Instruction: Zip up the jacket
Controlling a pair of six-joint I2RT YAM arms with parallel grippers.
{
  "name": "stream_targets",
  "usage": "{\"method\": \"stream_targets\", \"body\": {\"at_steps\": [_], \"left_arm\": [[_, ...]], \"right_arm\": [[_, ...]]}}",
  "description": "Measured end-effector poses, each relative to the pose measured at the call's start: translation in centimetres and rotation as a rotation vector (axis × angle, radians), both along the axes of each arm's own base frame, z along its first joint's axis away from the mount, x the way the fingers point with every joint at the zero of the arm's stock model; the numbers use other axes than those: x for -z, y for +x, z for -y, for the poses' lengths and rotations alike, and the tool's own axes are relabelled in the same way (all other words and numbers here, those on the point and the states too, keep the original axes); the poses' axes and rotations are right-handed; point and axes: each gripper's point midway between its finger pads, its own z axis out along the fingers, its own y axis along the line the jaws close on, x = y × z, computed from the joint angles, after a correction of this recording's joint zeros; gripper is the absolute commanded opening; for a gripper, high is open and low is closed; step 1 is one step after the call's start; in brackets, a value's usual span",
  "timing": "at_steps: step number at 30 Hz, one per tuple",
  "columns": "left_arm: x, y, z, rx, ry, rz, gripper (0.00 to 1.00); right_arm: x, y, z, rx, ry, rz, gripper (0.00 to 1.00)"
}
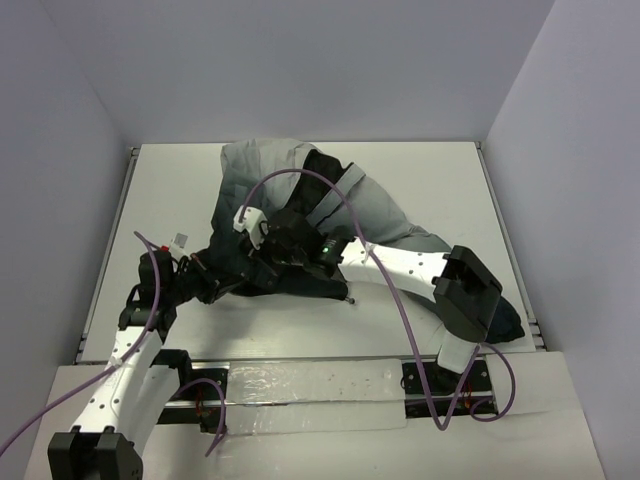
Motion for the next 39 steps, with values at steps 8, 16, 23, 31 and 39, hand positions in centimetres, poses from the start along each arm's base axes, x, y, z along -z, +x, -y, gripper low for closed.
{"method": "stream_targets", "body": {"at_steps": [8,16,23,31,39], "left_arm": [[0.2,-0.9,0.0,0.040,0.036,-0.011,0.00],[-2.5,-0.5,0.1,0.059,0.055,0.050,0.00],[-5.5,0.4,-0.4,0.054,0.108,0.113,0.00],[-9.9,3.5,-1.1,0.020,0.176,0.199,0.00],[-19.7,13.0,-3.8,-0.071,0.264,0.373,0.00]], "right_arm": [[-0.4,3.1,1.9,0.070,-0.015,0.022,0.00],[-4.7,11.8,5.6,0.248,0.028,0.099,0.00],[-5.0,18.9,11.2,0.415,0.017,0.103,0.00],[-6.3,24.4,20.4,0.645,0.048,0.075,0.00],[-14.8,22.9,27.3,0.792,0.153,0.182,0.00]]}}
